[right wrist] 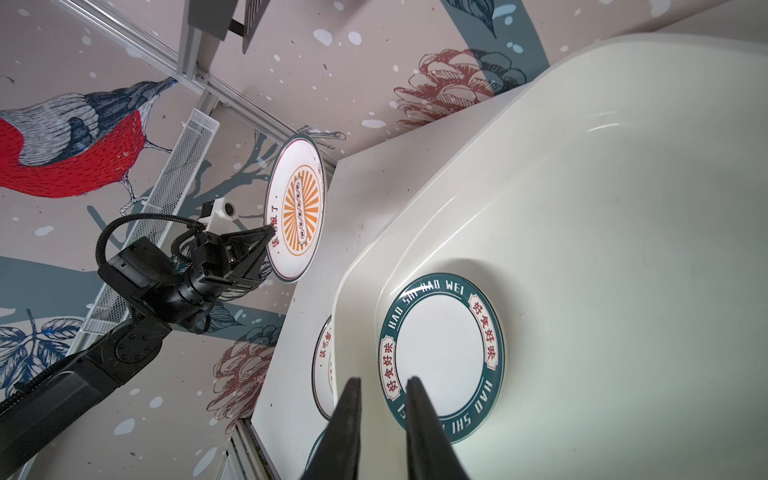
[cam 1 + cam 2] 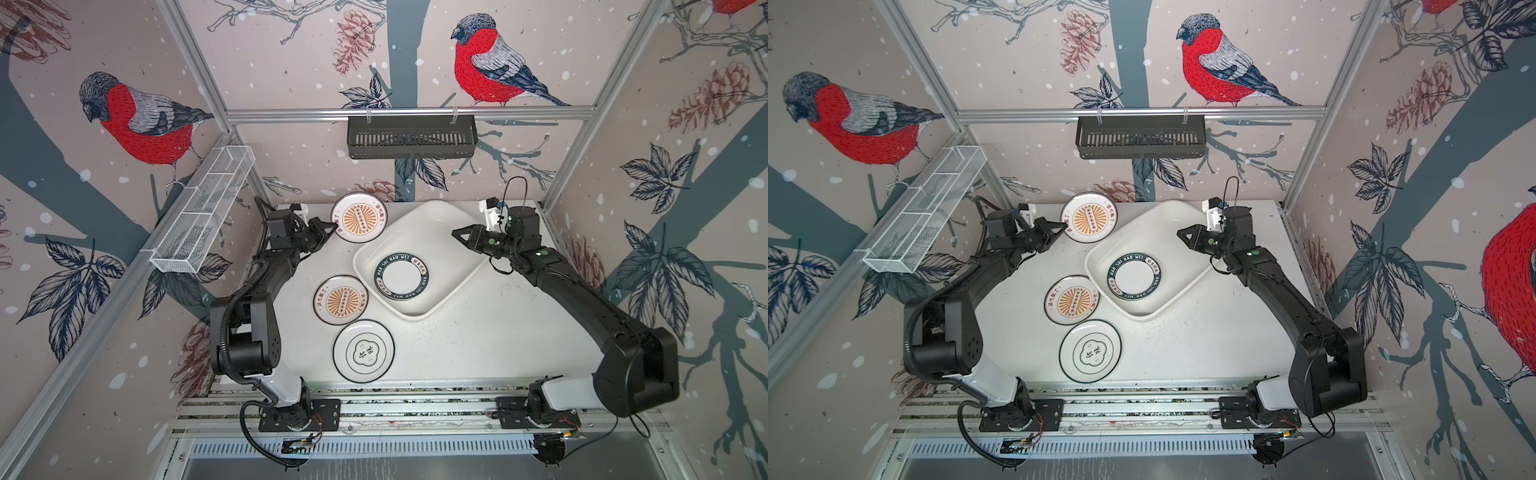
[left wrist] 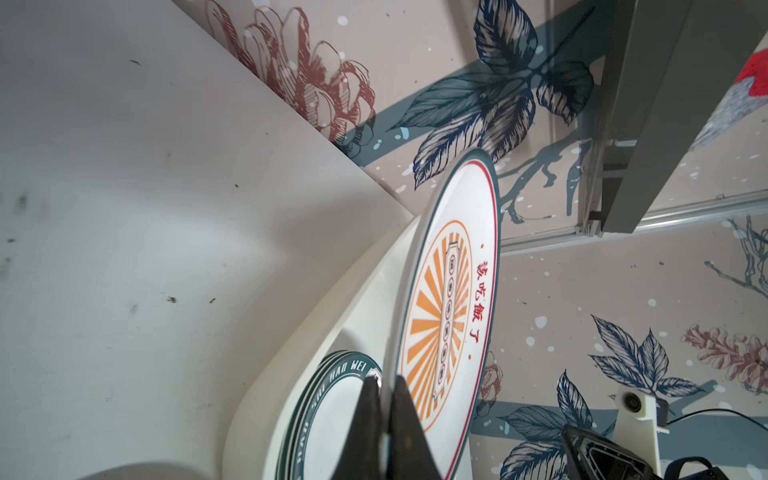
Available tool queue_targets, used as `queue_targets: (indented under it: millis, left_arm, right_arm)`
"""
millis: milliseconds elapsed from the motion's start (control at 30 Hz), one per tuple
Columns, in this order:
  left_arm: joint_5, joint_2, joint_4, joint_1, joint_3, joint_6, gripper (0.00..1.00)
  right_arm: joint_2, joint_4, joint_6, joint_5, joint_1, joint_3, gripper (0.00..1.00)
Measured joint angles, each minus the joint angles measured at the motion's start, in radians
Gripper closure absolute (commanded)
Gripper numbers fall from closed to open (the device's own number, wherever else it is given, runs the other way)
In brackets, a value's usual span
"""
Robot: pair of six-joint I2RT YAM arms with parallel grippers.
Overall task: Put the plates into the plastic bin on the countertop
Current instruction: 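Lift the sunburst plate over the bin with left gripper while right gripper draws back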
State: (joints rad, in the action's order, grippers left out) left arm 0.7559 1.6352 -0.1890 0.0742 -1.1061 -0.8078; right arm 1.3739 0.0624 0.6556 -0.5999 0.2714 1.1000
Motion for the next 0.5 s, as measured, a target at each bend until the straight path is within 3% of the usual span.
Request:
queue_targets:
  millis: [500]
  left_arm:
    - [-0.062,0.140,0.018,-0.284,-0.117,0.042,1.00]
  right_arm:
    - [-0.246,0.124,-0.001,0.050,-0.038,-0.084,0.78]
